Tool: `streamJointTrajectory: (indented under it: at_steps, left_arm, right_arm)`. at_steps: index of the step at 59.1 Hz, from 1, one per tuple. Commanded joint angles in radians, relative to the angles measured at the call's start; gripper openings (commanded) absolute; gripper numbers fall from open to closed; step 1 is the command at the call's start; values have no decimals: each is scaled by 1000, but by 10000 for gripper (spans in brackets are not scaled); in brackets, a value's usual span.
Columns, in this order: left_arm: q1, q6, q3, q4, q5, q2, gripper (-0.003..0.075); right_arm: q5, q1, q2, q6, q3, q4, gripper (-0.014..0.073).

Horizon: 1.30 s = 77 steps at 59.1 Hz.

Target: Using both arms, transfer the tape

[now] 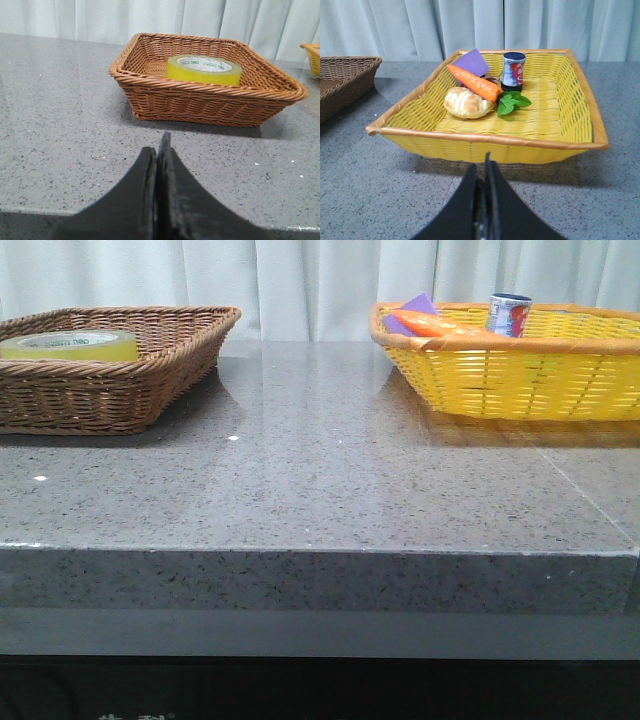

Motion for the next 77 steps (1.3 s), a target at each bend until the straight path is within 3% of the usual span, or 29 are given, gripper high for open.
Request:
streamJointTrajectory:
  at_steps: [1, 26, 49, 77]
  left_arm:
    - [1, 2, 39, -11, -88, -19, -20]
    - [1, 2, 39, -11, -88, -19, -20]
    - [1, 2, 39, -11, -88, -19, -20]
    - [1, 2, 39, -11, -88, -19, -20]
  right_arm:
    - [-78, -5, 7, -7, -26, -7, -121]
    - [-96, -5, 4, -12, 6, -12, -121]
    - [-119, -56, -238, -12, 296, -10, -121]
    - [-109, -63, -297, -12, 329, -10, -121]
